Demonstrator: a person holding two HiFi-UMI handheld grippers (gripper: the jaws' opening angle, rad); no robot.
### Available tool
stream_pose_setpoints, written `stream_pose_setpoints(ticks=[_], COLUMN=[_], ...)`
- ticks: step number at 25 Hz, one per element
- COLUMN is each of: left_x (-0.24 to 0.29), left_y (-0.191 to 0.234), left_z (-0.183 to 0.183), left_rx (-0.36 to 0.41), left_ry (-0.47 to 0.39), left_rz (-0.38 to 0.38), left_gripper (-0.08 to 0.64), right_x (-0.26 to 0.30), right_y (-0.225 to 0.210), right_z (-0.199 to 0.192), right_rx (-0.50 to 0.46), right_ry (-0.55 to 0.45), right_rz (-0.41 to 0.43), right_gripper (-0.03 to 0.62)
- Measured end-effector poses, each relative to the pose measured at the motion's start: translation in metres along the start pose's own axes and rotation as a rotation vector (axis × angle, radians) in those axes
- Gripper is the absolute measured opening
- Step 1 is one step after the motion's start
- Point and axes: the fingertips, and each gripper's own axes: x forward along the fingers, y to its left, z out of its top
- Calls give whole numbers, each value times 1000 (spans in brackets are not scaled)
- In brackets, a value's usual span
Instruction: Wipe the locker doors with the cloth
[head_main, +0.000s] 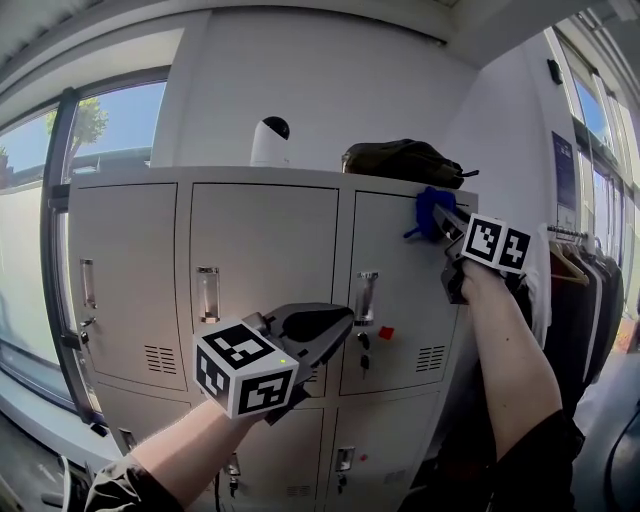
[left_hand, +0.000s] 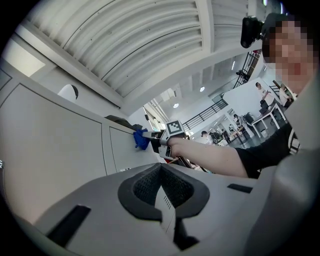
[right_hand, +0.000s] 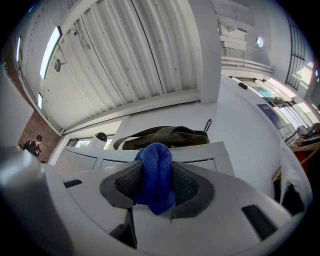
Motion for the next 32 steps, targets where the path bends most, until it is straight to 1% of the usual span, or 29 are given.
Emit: stream_pose_setpoints(ticks=[8, 11, 13, 16, 20, 24, 28, 32], left_x=[19, 24, 27, 28, 24, 17, 6, -5], left_y=[-15, -15, -15, -12, -8, -4, -2, 1], left_z=[-3, -9, -13, -17, -20, -19, -18, -18], left_rx=[-1, -12, -19, -28, -35, -33, -30, -30], left_ry=[-4, 3, 7, 11, 15, 18, 21, 27], left_rz=[-29, -31, -30, -24, -8, 9, 25, 40], left_gripper=[6, 8, 8, 8, 8, 8, 6, 6], right_x=[-27, -34, -38, -39, -32, -20, -8, 0], right_y=[-81, -96, -95, -68, 0, 65, 114, 144], right_z=[2, 2, 2, 2, -5, -14, -24, -37], right_rx=[21, 24, 28, 21, -16, -17, -9, -13], right_ry=[3, 7, 2, -13, -10, -6, 1, 14], right_rz=[-129, -149, -141, -75, 67, 188, 271, 311], right_gripper=[155, 153, 154, 153, 153, 153, 155, 153])
